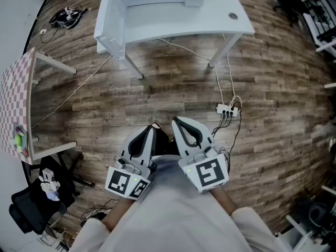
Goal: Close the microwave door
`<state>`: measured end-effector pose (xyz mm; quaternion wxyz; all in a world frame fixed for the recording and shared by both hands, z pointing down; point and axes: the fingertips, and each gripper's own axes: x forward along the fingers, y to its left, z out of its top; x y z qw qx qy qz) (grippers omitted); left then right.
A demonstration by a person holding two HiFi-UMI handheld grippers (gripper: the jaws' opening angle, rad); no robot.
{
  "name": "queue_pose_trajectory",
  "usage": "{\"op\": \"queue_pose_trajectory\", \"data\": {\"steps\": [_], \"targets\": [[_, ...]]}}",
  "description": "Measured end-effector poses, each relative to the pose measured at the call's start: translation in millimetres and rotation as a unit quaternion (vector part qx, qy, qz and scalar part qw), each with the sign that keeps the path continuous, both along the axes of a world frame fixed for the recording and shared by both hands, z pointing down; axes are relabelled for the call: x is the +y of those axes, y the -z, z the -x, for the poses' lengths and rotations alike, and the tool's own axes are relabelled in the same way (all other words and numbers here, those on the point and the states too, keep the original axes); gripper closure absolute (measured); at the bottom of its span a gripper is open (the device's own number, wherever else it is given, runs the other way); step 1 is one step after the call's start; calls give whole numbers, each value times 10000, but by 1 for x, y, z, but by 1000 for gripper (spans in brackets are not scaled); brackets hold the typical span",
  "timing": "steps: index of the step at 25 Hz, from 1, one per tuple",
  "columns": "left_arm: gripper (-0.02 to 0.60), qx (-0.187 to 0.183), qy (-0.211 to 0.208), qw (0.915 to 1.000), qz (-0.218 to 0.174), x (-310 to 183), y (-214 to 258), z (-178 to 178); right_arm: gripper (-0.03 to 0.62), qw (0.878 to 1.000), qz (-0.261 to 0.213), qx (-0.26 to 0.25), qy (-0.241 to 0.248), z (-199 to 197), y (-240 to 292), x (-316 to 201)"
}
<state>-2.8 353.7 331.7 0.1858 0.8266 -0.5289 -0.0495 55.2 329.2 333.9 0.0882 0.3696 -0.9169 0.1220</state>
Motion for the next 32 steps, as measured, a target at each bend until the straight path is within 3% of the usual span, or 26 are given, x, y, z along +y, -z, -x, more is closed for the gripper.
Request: {"op": "queue_pose_trajectory", "data": {"steps": [15, 20, 25, 32], "targets": [[565, -349, 77, 9993, 95, 15, 8, 11, 571, 9978, -50, -554, 360, 17, 13, 27], [565, -460, 186, 9986, 158, 16, 6, 16, 571, 9956, 137, -868, 337, 19, 10, 26], [565, -354, 331, 9985, 257, 8, -2, 36, 571, 9935, 184, -971, 566, 33, 8, 22], [565, -51, 409, 9990, 184, -27, -4, 54, 571, 9959, 79, -720, 544, 42, 10, -4]]}}
